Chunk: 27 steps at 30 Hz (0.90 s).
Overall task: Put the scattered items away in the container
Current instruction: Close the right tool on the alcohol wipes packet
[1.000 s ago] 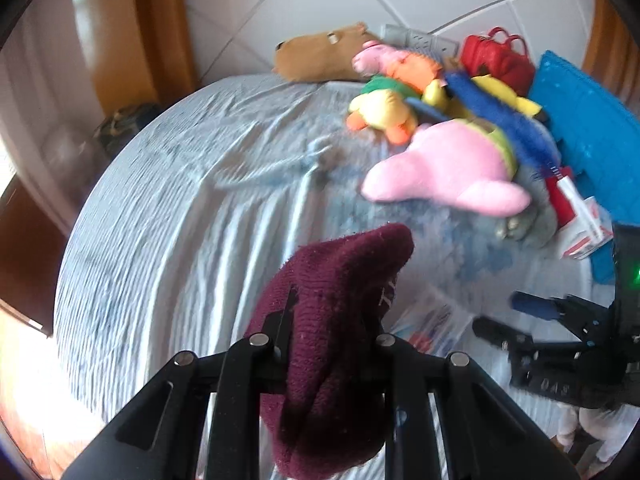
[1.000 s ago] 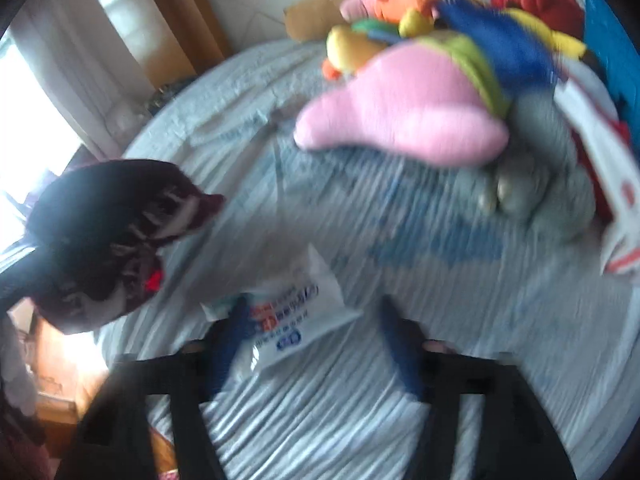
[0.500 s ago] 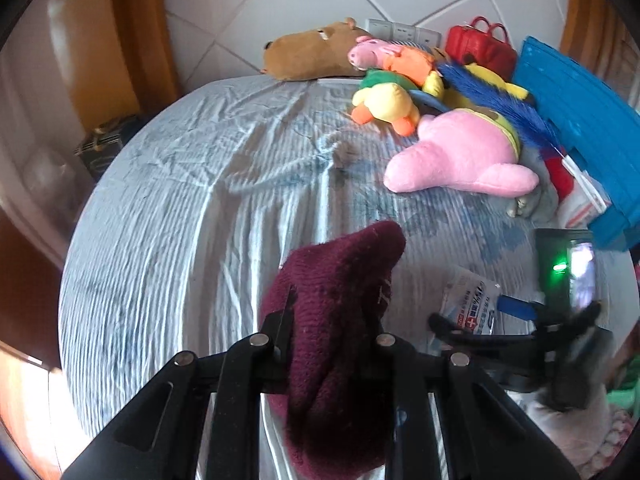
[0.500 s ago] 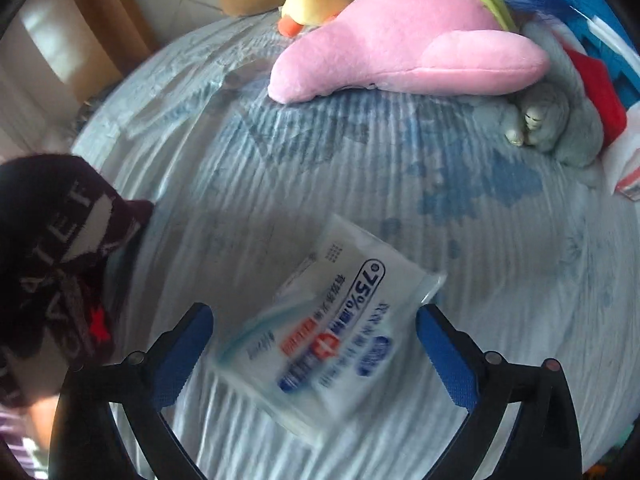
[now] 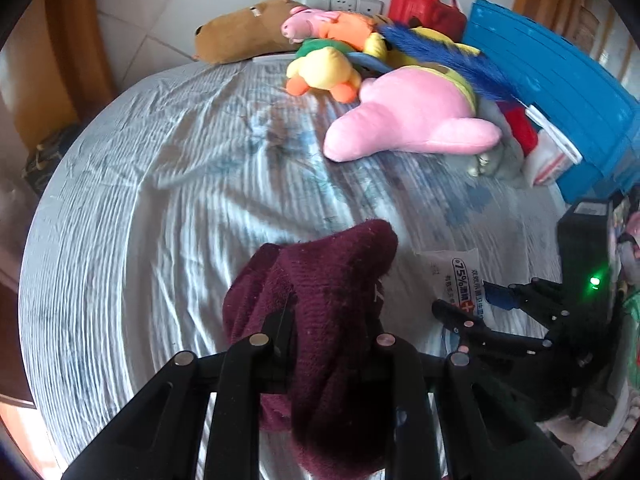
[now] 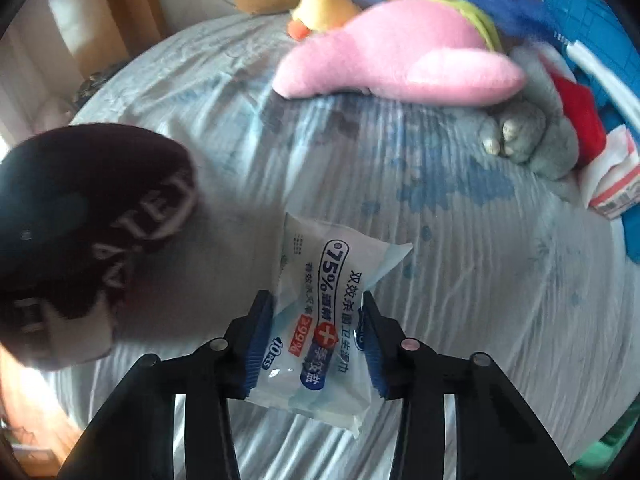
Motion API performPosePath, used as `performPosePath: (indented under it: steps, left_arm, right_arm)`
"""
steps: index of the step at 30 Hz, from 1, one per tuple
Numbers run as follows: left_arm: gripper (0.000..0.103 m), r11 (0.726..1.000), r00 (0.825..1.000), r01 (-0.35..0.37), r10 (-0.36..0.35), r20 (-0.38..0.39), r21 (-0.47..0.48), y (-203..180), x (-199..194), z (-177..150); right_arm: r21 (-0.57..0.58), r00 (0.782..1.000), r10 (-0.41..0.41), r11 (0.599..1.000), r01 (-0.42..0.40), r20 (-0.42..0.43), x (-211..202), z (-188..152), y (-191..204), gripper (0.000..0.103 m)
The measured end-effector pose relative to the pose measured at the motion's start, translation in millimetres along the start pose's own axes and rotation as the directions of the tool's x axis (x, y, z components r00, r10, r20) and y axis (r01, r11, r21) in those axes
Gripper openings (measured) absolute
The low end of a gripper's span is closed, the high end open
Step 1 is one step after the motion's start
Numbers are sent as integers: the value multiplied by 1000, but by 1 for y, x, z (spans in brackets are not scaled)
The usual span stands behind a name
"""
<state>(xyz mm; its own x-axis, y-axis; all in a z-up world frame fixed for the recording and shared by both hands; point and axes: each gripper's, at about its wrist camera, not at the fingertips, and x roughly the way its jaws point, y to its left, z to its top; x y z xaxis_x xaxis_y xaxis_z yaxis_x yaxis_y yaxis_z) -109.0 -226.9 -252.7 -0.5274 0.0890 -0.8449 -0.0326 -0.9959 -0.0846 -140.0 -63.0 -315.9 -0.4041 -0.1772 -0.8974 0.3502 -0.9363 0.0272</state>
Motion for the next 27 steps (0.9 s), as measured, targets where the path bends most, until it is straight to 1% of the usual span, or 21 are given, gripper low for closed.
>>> performPosePath:
  steps: [4,6,7,8,9,11,15,19,20,21,22,23,24,25,26,27]
  left_arm:
    - [19,1000,1000,-7,7,17,6,-3,-10,3]
    - [18,1000,1000,-12,12,22,8,-3,-15,2]
    - [18,1000,1000,-16,16,22,9,-2,-17,2]
    - [18,1000,1000,-16,16,21,6,-2,-17,2]
    - [18,1000,1000,-17,17,19,4,-1,-17,2]
    - [19,1000,1000,-20,20,17,6,-2,-16,2]
    - [18,1000,1000,-20,20,5,17,-10,-10,1]
    - [18,999,1000,-19,20,-8,26,-17,-3,1]
    - [18,1000,1000,-19,19,-11,24,-17,-2,0]
    - [18,1000,1000,-20,21,-13,23,-17,-2,0]
    - [18,1000,1000,-21,22,-14,21,-17,-1,0]
    - [19,1000,1000,-22,23,-16,20,-18,-1,-1]
    - [18,1000,1000,-23,24,-17,19,-18,0,-1]
    - [18,999,1000,-21,22,-19,25,-14,2,1]
    - [18,999,1000,-10,11,-22,47,2,9,10]
    - [19,999,1000,-11,12,-20,46,2,9,9]
  right_arm:
    - [31,1000,15,999,-16,13,-15,-1,-11,37]
    - [72,997,72,995,-74,30,-28,-7,-21,37]
    - [96,994,105,989,-109,41,-35,-11,-25,40]
    - [110,992,114,987,-120,54,-38,-11,-18,43]
    - [133,989,117,983,-128,87,-47,-13,-23,49]
    - [137,992,91,985,-103,89,-46,-5,-25,50]
    - [115,996,85,990,-87,21,-22,1,-27,49]
    - [76,998,45,996,-42,-45,7,-2,-22,49]
    - [65,998,38,997,-34,-59,14,-4,-20,53]
    - [53,997,30,998,-26,-72,20,-5,-18,62]
    - [21,997,19,1000,-18,-69,21,-5,-11,75]
    - [-18,997,-4,1000,2,-76,25,-6,-4,82]
    - [-56,997,-32,998,28,-70,26,-7,3,85]
    - [-60,998,-37,998,34,-51,25,-7,4,86]
    - [-30,998,-32,999,30,-49,23,-7,1,82]
    - [-13,998,-37,999,36,-45,19,-6,-2,63]
